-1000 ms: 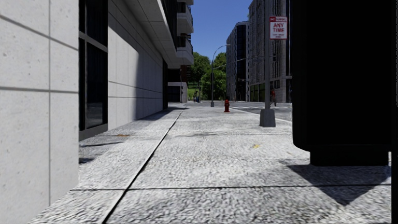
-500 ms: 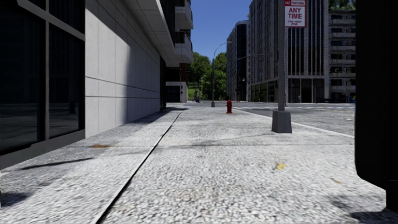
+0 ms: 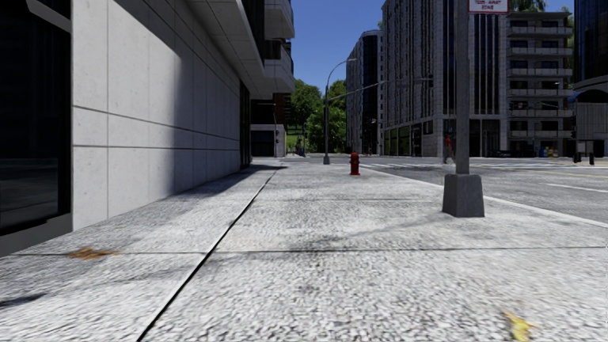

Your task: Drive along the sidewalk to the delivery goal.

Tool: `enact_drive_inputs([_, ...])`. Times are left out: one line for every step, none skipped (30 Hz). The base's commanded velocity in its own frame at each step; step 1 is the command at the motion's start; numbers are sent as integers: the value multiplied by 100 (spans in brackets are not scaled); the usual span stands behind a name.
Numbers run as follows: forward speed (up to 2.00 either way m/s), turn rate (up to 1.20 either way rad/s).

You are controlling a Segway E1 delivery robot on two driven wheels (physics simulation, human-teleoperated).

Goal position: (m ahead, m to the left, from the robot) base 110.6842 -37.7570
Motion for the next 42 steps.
enact_drive_inputs([200,0])
enact_drive_inputs([200,0])
enact_drive_inputs([200,0])
enact_drive_inputs([200,0])
enact_drive_inputs([200,0])
enact_drive_inputs([200,0])
enact_drive_inputs([200,0])
enact_drive_inputs([200,0])
enact_drive_inputs([200,0])
enact_drive_inputs([200,0])
enact_drive_inputs([200,0])
enact_drive_inputs([200,0])
enact_drive_inputs([200,0])
enact_drive_inputs([200,0])
enact_drive_inputs([200,0])
enact_drive_inputs([200,0])
enact_drive_inputs([200,0])
enact_drive_inputs([200,0])
enact_drive_inputs([200,0])
enact_drive_inputs([200,0])
enact_drive_inputs([200,0])
enact_drive_inputs([200,0])
enact_drive_inputs([200,0])
enact_drive_inputs([200,0])
enact_drive_inputs([200,0])
enact_drive_inputs([200,0])
enact_drive_inputs([200,0])
enact_drive_inputs([200,0])
enact_drive_inputs([200,0])
enact_drive_inputs([200,0])
enact_drive_inputs([200,0])
enact_drive_inputs([200,0])
enact_drive_inputs([200,0])
enact_drive_inputs([200,0])
enact_drive_inputs([200,0])
enact_drive_inputs([200,0])
enact_drive_inputs([200,0])
enact_drive_inputs([200,0])
enact_drive_inputs([200,0])
enact_drive_inputs([200,0])
enact_drive_inputs([200,0])
enact_drive_inputs([200,0])
